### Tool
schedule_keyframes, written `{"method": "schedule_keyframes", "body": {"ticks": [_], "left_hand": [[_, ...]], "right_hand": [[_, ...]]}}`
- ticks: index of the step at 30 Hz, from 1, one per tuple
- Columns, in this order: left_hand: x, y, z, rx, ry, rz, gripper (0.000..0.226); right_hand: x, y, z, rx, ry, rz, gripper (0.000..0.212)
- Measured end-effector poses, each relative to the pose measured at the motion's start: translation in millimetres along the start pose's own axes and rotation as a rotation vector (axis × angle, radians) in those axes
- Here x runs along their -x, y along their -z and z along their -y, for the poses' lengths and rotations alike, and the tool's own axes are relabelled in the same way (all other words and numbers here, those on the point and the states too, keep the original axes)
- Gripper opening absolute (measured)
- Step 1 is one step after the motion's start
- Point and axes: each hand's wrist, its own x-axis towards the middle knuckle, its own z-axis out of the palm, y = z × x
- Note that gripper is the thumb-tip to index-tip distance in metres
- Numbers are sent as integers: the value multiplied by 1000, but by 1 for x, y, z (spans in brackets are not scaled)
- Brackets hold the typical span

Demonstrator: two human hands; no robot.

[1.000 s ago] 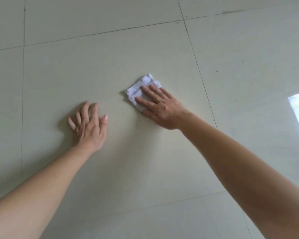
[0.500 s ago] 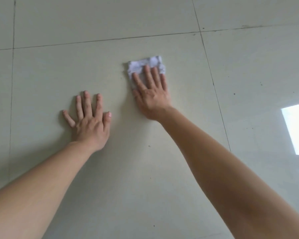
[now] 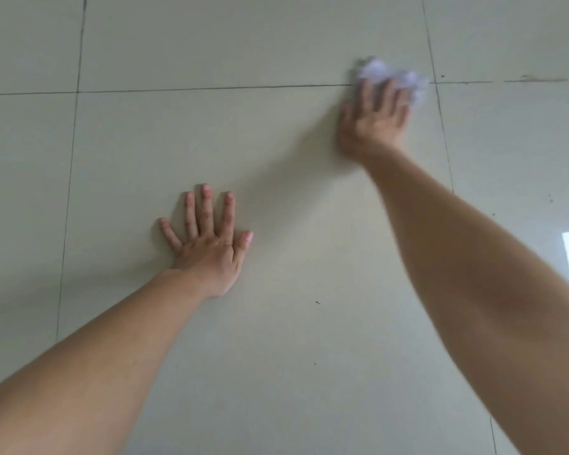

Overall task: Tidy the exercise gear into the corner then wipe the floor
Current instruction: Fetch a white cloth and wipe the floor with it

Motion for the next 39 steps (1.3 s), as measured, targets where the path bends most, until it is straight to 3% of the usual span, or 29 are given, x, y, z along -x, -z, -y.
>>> {"method": "schedule_keyframes", "body": {"ticks": [4, 8, 12, 14, 16, 20, 24, 27, 31, 33, 36, 37, 39], "left_hand": [[1, 2, 0, 5, -2, -2, 69], [-2, 4, 0, 34, 6, 7, 70], [-4, 9, 2, 82, -24, 54, 70], [3, 14, 14, 77, -114, -74, 64], [11, 18, 41, 36, -160, -253, 57], [13, 14, 119, 56, 78, -236, 69], [-1, 23, 192, 65, 192, -192, 70], [-6, 21, 217, 75, 207, -179, 72], [-8, 16, 220, 84, 171, -209, 72], [-7, 17, 222, 79, 166, -198, 73], [-7, 19, 223, 74, 146, -181, 74], [-7, 19, 224, 74, 142, -168, 74], [-6, 19, 225, 73, 140, -145, 74]], "right_hand": [[64, -28, 87, 72, 518, 117, 56], [98, -29, 92, 94, 679, 221, 54], [90, -25, 26, 185, 492, 160, 65], [85, -19, -4, 216, 348, 139, 73], [87, -11, -21, 153, 203, 141, 65], [100, -19, 11, 54, 54, 61, 59], [148, -67, 109, 39, 464, -37, 57], [184, -84, 171, 49, 687, 69, 54], [134, -88, 162, 186, 846, 32, 49], [87, -79, 145, 259, 724, -85, 49], [66, -53, 141, 44, 165, -5, 56], [70, -51, 151, -6, 65, -17, 57], [85, -59, 187, -5, 81, -68, 55]]}}
